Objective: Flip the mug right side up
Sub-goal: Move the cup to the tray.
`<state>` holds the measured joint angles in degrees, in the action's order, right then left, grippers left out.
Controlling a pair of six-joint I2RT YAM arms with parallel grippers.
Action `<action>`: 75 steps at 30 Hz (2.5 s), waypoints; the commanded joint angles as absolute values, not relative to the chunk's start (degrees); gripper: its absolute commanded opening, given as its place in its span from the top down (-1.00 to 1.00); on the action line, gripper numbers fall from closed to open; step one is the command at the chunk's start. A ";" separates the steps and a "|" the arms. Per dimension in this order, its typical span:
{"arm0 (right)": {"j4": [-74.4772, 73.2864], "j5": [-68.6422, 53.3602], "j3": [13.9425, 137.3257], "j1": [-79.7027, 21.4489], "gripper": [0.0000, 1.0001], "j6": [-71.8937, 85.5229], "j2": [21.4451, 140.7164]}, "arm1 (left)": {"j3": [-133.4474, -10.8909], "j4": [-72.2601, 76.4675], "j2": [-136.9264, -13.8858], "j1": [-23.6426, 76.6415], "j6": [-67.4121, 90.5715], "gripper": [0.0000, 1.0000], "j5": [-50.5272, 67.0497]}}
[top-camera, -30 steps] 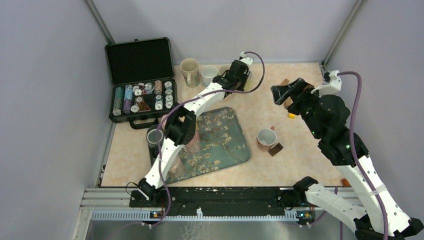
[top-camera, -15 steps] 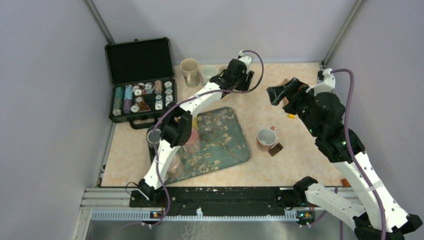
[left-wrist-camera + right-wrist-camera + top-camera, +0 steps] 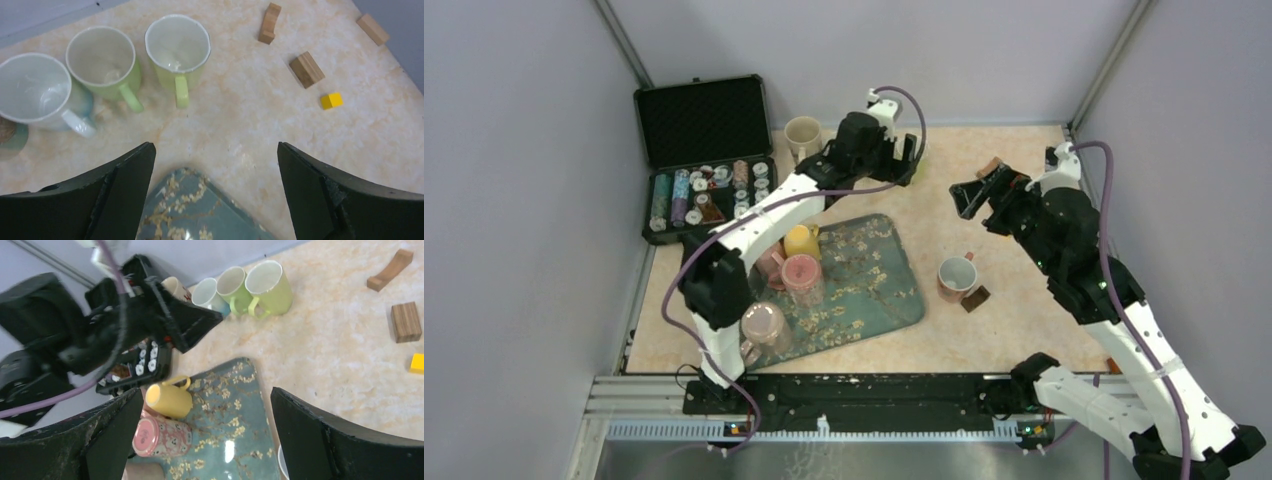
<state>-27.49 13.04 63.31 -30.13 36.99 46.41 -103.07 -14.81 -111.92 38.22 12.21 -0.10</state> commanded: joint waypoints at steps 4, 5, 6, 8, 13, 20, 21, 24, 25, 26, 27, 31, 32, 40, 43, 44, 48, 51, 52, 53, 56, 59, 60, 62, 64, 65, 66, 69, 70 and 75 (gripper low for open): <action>-25.84 9.95 61.23 -30.12 -0.98 35.34 48.22 | -85.94 -15.53 -93.10 37.50 15.03 -0.97 0.53; -26.06 9.88 60.99 -30.13 -0.98 35.41 48.84 | -83.94 -16.52 -91.09 37.46 15.09 -0.97 -0.88; -26.18 9.40 60.71 -30.14 -0.98 35.42 49.39 | -82.17 -17.62 -88.80 37.37 15.26 -0.97 -1.56; -26.15 8.54 59.98 -30.15 -0.98 35.84 50.70 | -79.01 -19.68 -84.63 37.39 15.46 -0.97 -2.13; -23.76 5.61 57.13 -30.14 -0.98 37.01 52.78 | -73.50 -27.03 -75.42 36.97 16.62 -0.97 -6.10; -23.80 4.46 56.74 -30.15 -0.98 36.68 56.09 | -66.95 -39.42 -65.07 36.55 20.64 -0.97 -12.20; -23.35 4.24 56.59 -30.15 -0.98 36.65 56.29 | -66.08 -40.74 -63.79 36.30 21.29 -0.97 -12.25; -22.33 3.35 56.26 -30.15 -0.98 36.64 57.01 | -63.30 -42.97 -60.28 35.09 22.85 -0.97 -11.16; -22.06 3.00 56.13 -30.15 -0.98 36.65 57.29 | -62.29 -43.46 -59.40 34.59 23.20 -0.97 -10.74; -21.82 2.65 56.02 -30.15 -0.98 36.65 57.50 | -61.22 -43.88 -58.67 34.04 23.53 -0.97 -10.12; -21.54 2.31 55.85 -30.15 -0.98 36.65 57.71 | -60.28 -44.08 -58.06 33.38 23.77 -0.97 -9.14; -21.18 2.02 55.21 -30.10 -0.98 36.66 57.83 | -56.77 -43.92 -56.41 30.17 24.66 -0.97 -4.37; -21.18 2.10 55.08 -30.14 -0.98 36.66 57.83 | -56.05 -43.73 -56.24 29.39 24.88 -0.97 -3.17; -20.87 2.43 53.90 -30.15 -0.98 36.74 56.65 | -51.80 -42.01 -56.78 26.68 26.58 -0.97 2.91; -20.99 2.70 53.72 -30.15 -0.98 36.65 56.25 | -50.87 -40.57 -57.16 26.67 26.48 -0.97 5.63; -21.00 2.73 53.58 -30.15 -0.98 36.57 56.15 | -50.56 -39.74 -57.18 26.70 26.24 -0.97 6.60; -21.18 2.81 53.34 -30.15 -0.98 36.57 55.99 | -50.76 -39.07 -58.93 26.69 26.02 -0.97 10.37; -21.27 2.93 52.98 -30.14 -0.98 36.65 55.45 | -51.54 -40.28 -61.12 26.68 26.11 -0.97 13.89; -21.27 3.03 52.81 -30.15 -0.98 36.72 55.25 | -51.44 -40.18 -61.60 26.78 26.30 -0.97 15.12; -21.27 3.18 52.67 -30.12 -0.98 36.74 55.02 | -51.16 -39.60 -61.69 26.81 26.56 -0.97 15.84; -21.57 3.28 52.39 -30.09 -0.98 36.74 54.63 | -50.38 -37.54 -61.56 27.12 26.99 -0.97 17.55; -21.92 3.60 52.23 -30.14 -0.98 36.74 54.37 | -50.60 -35.66 -62.46 28.50 28.12 -0.97 19.25; -22.05 3.70 52.19 -30.15 -0.98 36.74 54.26 | -50.67 -34.85 -62.84 29.53 28.65 -0.97 19.30; -22.31 4.02 52.21 -30.12 -0.98 36.69 53.99 | -51.01 -32.96 -64.13 32.07 29.84 -0.97 19.07; -22.51 4.42 52.12 -30.15 -0.98 36.65 53.65 | -51.24 -30.53 -66.10 35.31 31.18 -0.97 18.47; -22.58 4.54 52.00 -30.15 -0.98 36.58 53.59 | -51.31 -29.07 -67.35 37.06 31.77 -0.97 18.06; -22.59 4.59 51.91 -30.12 -0.98 36.57 53.41 | -51.45 -27.40 -68.61 38.71 32.32 -0.97 17.69; -23.06 4.89 51.81 -30.12 -0.98 36.51 53.14 | -52.84 -24.16 -73.07 42.01 33.13 -0.97 17.04; -23.17 4.95 51.77 -30.10 -0.98 36.48 53.03 | -53.62 -24.04 -73.84 42.85 33.02 -0.97 16.30; -24.05 5.40 51.77 -30.14 -0.98 36.04 52.58 | -58.15 -30.01 -73.13 43.34 29.87 -0.97 12.14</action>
<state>-23.81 4.10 52.01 -30.13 36.60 54.06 -52.38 -29.71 -74.96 43.24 31.77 16.25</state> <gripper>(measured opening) 0.990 0.985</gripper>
